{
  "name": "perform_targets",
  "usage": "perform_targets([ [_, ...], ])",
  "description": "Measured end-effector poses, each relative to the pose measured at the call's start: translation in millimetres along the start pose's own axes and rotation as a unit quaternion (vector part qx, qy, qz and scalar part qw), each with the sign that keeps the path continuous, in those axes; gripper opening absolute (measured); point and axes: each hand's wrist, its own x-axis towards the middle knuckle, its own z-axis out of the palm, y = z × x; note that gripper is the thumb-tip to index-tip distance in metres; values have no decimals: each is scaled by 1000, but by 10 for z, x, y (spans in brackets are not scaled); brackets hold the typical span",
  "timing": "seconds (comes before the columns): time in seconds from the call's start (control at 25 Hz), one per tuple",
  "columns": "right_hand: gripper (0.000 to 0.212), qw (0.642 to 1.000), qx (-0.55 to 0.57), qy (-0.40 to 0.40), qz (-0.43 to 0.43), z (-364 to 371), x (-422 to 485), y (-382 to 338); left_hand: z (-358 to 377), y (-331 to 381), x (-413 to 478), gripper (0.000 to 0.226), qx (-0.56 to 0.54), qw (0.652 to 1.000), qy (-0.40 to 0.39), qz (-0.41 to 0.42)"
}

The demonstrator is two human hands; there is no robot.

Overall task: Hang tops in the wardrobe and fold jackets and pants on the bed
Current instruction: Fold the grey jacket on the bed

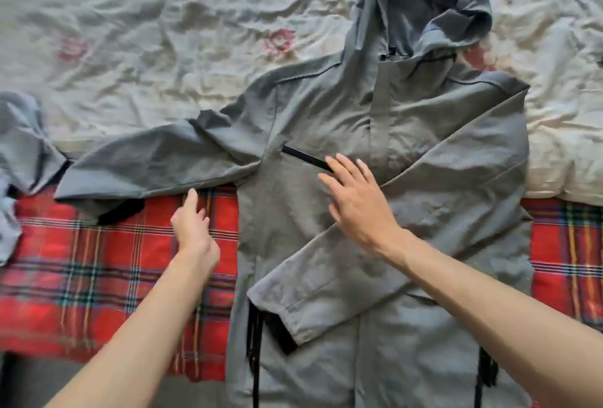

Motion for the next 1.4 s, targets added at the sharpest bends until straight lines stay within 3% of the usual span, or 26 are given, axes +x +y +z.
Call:
perform_targets([
  [0.08,46,999,4,-18,-42,196,442,-450,-147,352,470,55,-103,991,-8,-84],
  [0.2,56,995,-32,-91,-11,411,1132,-787,-155,740,815,43,-169,978,-7,-123],
  [0.32,73,981,-70,-154,94,486,1554,-734,-193,951,761,26,-130,987,21,-87],
  [0.48,81,971,-104,-161,145,521,1743,-817,-315,1136,506,37,0,998,60,5],
  [0.56,75,982,-123,-71,124,446,1808,-920,-271,1184,511,39,16,998,66,11],
  [0.64,70,995,-90,25,18,342,1907,-1014,-188,1218,544,41,4,999,46,-23],
  [0.68,67,997,-47,35,-45,310,1977,-1095,-153,1224,577,37,-20,999,21,-44],
  [0.8,45,993,-24,-67,-89,339,2176,-1326,-149,1182,610,21,-64,994,-70,-58],
  [0.88,25,995,-42,-88,-37,380,2284,-1353,-238,1094,587,27,-7,993,-114,-12],
  [0.92,17,996,8,-84,23,373,2333,-1332,-266,1045,595,35,35,993,-116,9],
  [0.96,13,985,111,-75,106,341,2376,-1298,-274,997,603,45,79,991,-103,29],
  [1.0,10,950,244,-63,186,317,2417,-1243,-260,954,651,55,111,988,-95,50],
  [1.08,13,833,464,-49,299,277,2406,-1182,-136,950,745,73,72,990,-117,21],
  [1.16,18,762,550,-12,342,308,2344,-1156,60,955,788,83,10,994,-98,-56],
  [1.2,18,752,559,11,349,320,2321,-1161,135,955,820,77,-6,994,-74,-78],
  [1.24,16,771,535,37,344,324,2282,-1179,191,942,860,66,-22,994,-51,-89],
  [1.32,3,862,388,103,309,339,2080,-1227,180,980,887,48,-61,992,-37,-107],
  [1.4,32,934,193,145,263,348,1711,-1247,75,996,891,45,-98,988,-48,-107],
])
